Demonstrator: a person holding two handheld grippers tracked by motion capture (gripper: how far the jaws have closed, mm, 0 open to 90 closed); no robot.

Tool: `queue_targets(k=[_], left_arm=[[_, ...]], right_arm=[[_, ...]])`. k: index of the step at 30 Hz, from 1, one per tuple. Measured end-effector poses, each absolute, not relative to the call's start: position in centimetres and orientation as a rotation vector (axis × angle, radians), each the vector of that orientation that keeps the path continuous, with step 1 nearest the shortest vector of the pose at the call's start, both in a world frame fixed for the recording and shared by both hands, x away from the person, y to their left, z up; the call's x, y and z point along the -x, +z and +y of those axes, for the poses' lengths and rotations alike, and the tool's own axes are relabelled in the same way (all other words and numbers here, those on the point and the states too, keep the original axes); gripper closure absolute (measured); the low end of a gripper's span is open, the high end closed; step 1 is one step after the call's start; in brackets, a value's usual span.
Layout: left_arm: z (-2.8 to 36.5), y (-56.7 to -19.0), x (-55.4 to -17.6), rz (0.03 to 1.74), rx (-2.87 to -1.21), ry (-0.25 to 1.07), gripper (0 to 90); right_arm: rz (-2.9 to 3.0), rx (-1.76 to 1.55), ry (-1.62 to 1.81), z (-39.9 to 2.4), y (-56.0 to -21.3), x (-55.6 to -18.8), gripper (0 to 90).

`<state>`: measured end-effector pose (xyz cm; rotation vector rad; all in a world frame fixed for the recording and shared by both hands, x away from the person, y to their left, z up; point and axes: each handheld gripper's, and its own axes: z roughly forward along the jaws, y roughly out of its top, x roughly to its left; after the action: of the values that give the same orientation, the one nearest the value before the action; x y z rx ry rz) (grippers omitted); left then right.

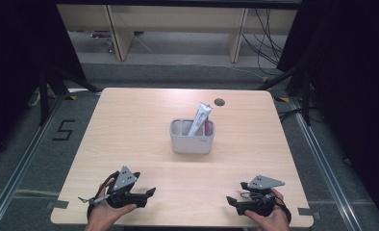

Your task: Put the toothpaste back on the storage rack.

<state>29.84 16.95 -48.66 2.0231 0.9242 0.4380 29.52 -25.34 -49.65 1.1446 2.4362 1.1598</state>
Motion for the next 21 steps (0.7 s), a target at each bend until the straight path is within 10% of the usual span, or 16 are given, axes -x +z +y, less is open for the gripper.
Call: queue_targets(k=[21], left_arm=[[15.3,-50.2,-26.6,0.842,-2.104,0.403,21.3]], right_arm=[[2.447,-1.124,1.173,-25.3,-49.6,-29.5,22.8]])
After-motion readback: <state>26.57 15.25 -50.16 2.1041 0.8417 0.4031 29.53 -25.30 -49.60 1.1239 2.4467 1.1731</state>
